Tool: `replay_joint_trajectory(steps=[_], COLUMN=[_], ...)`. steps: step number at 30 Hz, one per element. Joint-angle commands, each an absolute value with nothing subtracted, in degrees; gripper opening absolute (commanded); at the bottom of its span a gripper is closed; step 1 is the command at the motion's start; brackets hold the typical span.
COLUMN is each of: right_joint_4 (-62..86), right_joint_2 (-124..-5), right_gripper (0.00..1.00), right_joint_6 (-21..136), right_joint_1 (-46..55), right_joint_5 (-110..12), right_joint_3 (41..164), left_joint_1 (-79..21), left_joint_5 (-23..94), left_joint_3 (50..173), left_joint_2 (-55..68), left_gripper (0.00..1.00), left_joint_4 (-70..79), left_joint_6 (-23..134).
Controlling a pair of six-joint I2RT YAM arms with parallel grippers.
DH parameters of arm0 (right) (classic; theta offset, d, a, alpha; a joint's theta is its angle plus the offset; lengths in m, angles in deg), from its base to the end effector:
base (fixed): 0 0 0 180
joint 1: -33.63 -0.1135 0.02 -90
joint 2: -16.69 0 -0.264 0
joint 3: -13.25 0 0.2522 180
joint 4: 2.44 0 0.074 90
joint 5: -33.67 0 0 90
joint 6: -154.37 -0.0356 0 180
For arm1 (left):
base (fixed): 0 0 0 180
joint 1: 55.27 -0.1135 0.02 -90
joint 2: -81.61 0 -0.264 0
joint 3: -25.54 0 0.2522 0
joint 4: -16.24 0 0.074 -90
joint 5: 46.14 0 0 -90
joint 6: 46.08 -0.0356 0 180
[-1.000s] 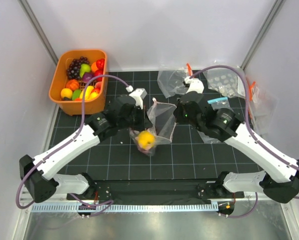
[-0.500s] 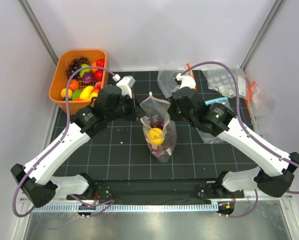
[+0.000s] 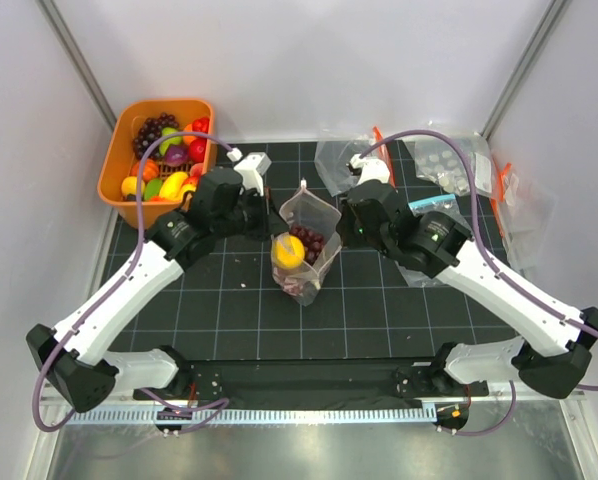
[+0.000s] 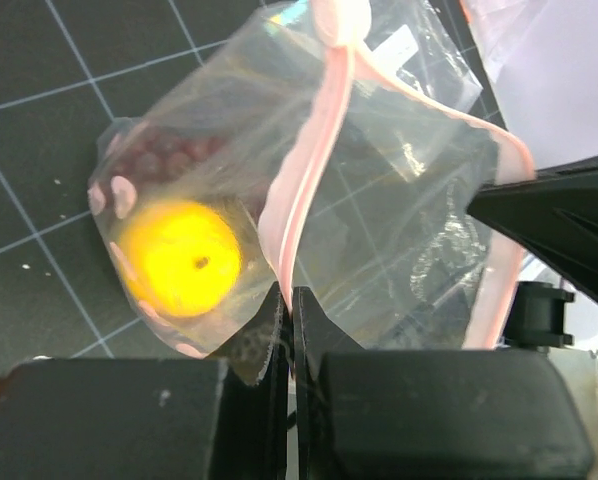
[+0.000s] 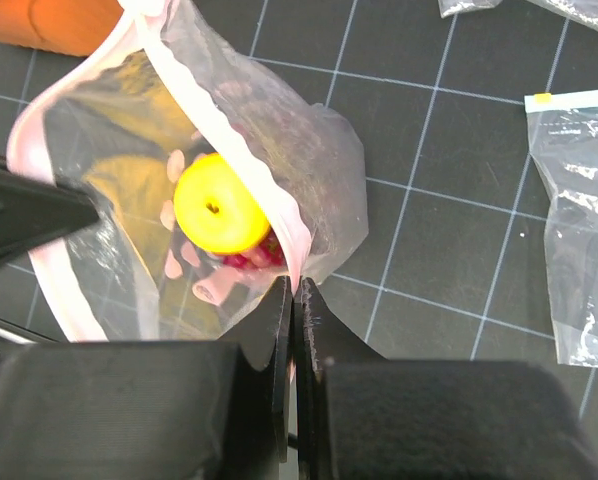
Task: Place the food in the zip-top bag and seal the zipper
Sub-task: Adjust the zipper food storage bag at the center of the board, then pick up the fake fruit from the bin.
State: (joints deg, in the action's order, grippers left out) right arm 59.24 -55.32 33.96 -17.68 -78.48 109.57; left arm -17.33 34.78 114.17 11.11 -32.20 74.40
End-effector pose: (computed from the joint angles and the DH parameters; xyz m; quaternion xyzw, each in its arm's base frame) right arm 0.1688 0.1893 0.4035 -0.0758 0.8805 0.1544 0.4417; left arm 0.2062 -0.1678 0.3857 0.0956 0.8603 -0.3357 0.3717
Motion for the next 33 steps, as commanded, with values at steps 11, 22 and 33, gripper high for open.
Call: replay_joint_trajectory(steps=[11, 22, 33], right_joint_4=[62.64, 60.81, 55.53], right_joint_2=[-52.74, -56.61, -50.55], right_gripper=[0.01, 0.01, 0.01], right_joint_6=[36.16, 36.86, 33.88], right_joint_1=[-17.96, -17.7, -16.64], right_joint_5=[-84.28, -83.75, -82.44], right_joint_3=[118.66, 116.15, 102.34], left_joint_1=[-19.67, -21.68, -47.34], left_joint_5=[22.87, 27.85, 24.54], left_joint_3=[117.7, 114.1, 126.3], left_joint_2=[8.84, 9.27, 2.52], left_gripper=[0.0, 0.7, 0.91], left_joint_4=[-29.52, -28.1, -31.55], left_joint_6=[75.91, 76.18, 78.62])
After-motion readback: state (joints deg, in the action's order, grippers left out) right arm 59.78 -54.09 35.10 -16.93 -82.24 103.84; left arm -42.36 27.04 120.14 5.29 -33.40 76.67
